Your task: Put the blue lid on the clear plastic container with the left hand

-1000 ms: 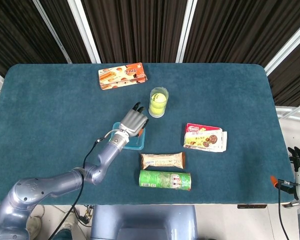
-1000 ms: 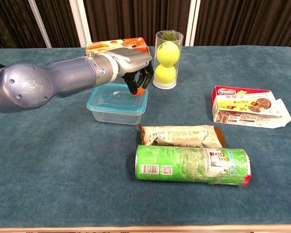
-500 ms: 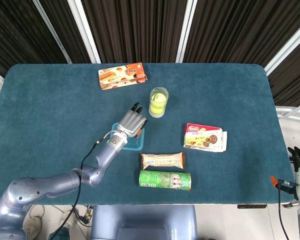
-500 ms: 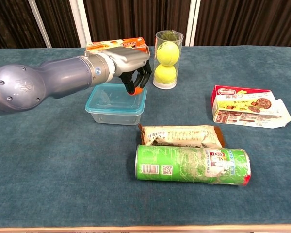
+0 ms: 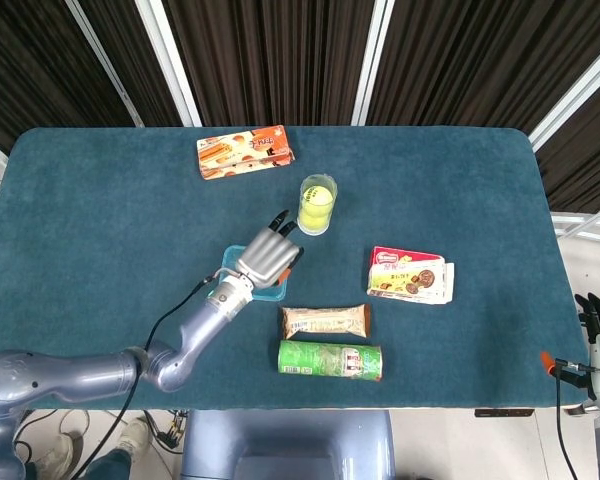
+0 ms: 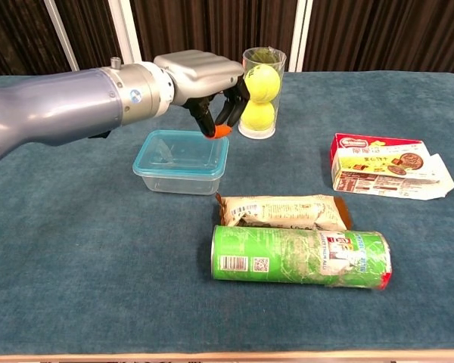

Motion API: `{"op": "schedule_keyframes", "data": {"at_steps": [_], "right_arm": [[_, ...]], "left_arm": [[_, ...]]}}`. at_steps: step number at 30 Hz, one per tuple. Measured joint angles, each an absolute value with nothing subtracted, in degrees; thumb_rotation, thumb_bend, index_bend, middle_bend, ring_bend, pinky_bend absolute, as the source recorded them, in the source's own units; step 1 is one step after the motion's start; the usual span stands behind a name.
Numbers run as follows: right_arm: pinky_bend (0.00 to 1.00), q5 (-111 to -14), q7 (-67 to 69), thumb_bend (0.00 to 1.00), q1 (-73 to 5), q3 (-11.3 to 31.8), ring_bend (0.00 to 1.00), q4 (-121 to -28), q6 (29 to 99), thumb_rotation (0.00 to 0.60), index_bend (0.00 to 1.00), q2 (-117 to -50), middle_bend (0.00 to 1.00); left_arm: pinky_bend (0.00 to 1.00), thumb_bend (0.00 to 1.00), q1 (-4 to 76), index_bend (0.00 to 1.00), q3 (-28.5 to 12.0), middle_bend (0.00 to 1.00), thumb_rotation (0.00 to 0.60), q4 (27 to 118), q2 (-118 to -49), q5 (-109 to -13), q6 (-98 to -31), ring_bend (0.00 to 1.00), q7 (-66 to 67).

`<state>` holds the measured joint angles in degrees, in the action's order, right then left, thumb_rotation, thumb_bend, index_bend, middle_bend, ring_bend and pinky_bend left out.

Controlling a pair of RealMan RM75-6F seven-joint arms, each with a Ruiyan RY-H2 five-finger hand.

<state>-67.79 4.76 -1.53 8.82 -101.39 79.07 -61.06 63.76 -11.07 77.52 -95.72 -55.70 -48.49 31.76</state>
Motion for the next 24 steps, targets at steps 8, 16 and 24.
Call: {"op": "schedule_keyframes", "data": {"at_steps": [8, 16, 24], "right_arm": [[0.0, -67.8, 4.5, 0.29, -1.5, 8.9, 0.0, -101.3, 79.4, 0.6, 0.1, -61.2, 0.0], [0.0, -67.8, 4.6, 0.29, -1.5, 8.9, 0.0, -101.4, 79.3, 0.6, 0.1, -61.1, 0.0], [0.0, -67.8, 4.6, 0.29, -1.4, 8.9, 0.0, -101.4, 79.3, 0.6, 0.1, -61.1, 0.0]], "left_arm": [[0.01, 0.52, 62.0, 0.64, -8.0, 0.59, 0.6, 81.9, -94.4, -58.9, -49.3, 0.13, 31.9], [0.01, 0.52, 61.0, 0.65, -6.4, 0.59, 0.6, 80.9, -94.9, -61.9, -49.8, 0.13, 31.5], [0.01, 0.52, 60.4, 0.65, -5.9, 0.59, 0.6, 79.2, -95.4, -62.9, -49.1, 0.13, 30.6]]}}
